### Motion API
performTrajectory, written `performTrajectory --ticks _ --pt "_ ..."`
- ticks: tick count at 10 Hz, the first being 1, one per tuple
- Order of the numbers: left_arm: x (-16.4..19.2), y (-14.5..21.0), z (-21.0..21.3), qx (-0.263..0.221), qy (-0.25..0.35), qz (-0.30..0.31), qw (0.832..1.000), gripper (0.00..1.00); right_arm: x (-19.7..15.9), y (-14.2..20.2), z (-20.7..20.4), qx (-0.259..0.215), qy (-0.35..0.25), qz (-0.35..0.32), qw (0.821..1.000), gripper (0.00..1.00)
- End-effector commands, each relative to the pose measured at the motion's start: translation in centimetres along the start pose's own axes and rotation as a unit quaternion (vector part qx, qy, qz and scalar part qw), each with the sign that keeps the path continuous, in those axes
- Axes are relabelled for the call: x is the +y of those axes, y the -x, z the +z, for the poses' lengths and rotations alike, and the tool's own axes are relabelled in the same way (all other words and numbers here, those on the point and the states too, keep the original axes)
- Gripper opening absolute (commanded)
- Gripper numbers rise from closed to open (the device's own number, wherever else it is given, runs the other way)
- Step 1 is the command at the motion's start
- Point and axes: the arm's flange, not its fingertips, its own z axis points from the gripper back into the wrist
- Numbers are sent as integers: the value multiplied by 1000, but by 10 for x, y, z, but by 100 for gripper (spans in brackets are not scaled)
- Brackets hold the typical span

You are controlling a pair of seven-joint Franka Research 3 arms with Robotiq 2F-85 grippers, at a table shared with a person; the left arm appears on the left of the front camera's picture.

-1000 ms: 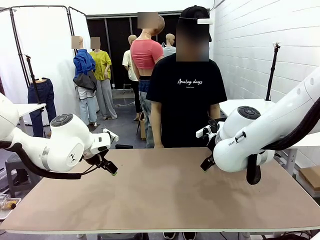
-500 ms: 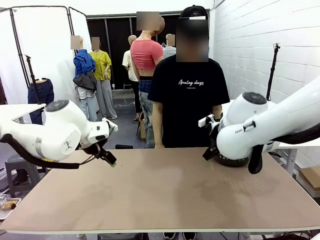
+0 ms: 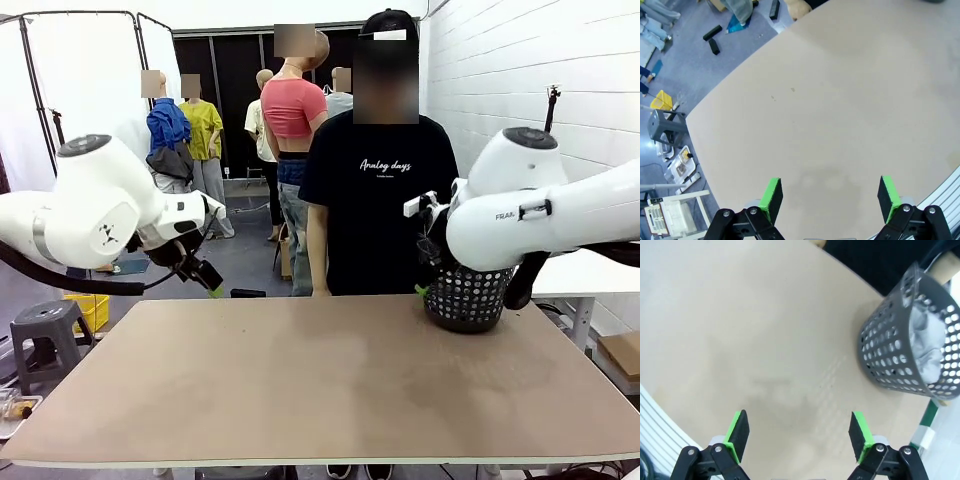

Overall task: Fold the training pants.
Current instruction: Grab both ends of the Training pants handed by a person.

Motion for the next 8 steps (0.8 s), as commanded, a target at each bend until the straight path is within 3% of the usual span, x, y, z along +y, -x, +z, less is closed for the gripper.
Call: performTrajectory --ticks 1,4,6,8 --pt "-11 0 15 -10 1 1 1000 100 2 1 21 -26 -5 -6 1000 100" --pt "-19 5 35 -22 2 6 1000 100 6 4 48 -43 15 -9 999 100" --pt "-18 4 36 -23 -7 21 999 100 9 3 45 -43 30 -8 999 100" --pt "-12 -1 36 -24 -9 -10 1000 100 1 -3 53 -51 18 2 999 100"
